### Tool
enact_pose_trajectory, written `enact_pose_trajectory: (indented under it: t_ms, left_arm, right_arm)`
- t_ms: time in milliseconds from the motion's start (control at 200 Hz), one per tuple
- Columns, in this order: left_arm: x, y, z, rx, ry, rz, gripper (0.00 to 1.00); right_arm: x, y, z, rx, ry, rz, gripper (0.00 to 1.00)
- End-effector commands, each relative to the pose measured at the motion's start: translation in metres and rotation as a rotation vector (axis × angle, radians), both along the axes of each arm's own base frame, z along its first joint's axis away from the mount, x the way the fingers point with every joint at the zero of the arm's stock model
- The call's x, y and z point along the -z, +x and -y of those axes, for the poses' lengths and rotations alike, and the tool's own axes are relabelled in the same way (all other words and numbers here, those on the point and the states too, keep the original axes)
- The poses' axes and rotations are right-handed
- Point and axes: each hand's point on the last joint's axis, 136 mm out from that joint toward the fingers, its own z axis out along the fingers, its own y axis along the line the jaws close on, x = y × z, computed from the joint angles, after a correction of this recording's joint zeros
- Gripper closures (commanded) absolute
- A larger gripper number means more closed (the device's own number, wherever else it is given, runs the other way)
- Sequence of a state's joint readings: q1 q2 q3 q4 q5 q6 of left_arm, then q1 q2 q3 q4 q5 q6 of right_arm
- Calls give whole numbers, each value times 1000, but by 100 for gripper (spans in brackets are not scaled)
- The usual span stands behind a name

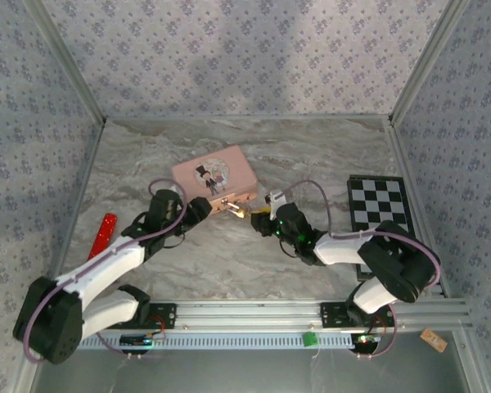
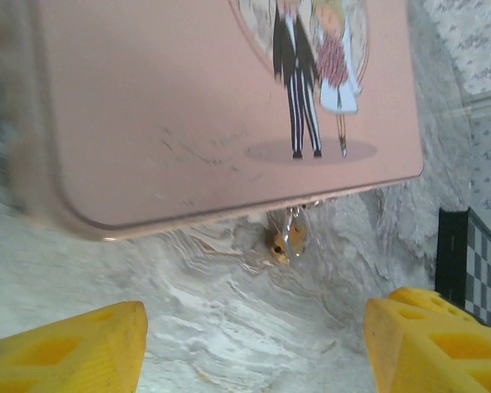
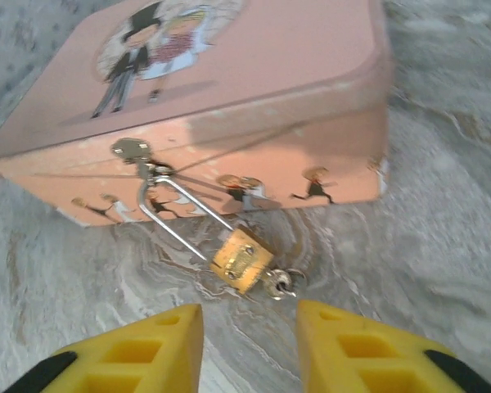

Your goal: Unlock the padlock with the key

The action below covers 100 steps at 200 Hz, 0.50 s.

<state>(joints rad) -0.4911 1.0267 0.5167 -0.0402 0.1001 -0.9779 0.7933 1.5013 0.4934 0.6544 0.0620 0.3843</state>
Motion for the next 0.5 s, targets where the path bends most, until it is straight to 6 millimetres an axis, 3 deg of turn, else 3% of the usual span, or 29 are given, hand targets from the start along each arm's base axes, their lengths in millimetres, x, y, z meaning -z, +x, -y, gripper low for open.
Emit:
enact_pose_trajectory:
  t_ms: [0,85,200,495]
  left_arm:
    - [-25,-2,-26,15,180,84,27]
    - [-34,0,-45,-3,270,101,21]
    - [-25,7,-66,-36,304,37,20]
    - [-3,31,-73,-33,169,-45,19]
  right_arm:
    - [18,-9,3,-151,-181,-26,61]
    - [17,-3,2,-205,-173,-50,60]
    - [14,8,-4,-268,-143,-75,59]
    - [23,20,-28,-375,-157,-102,51]
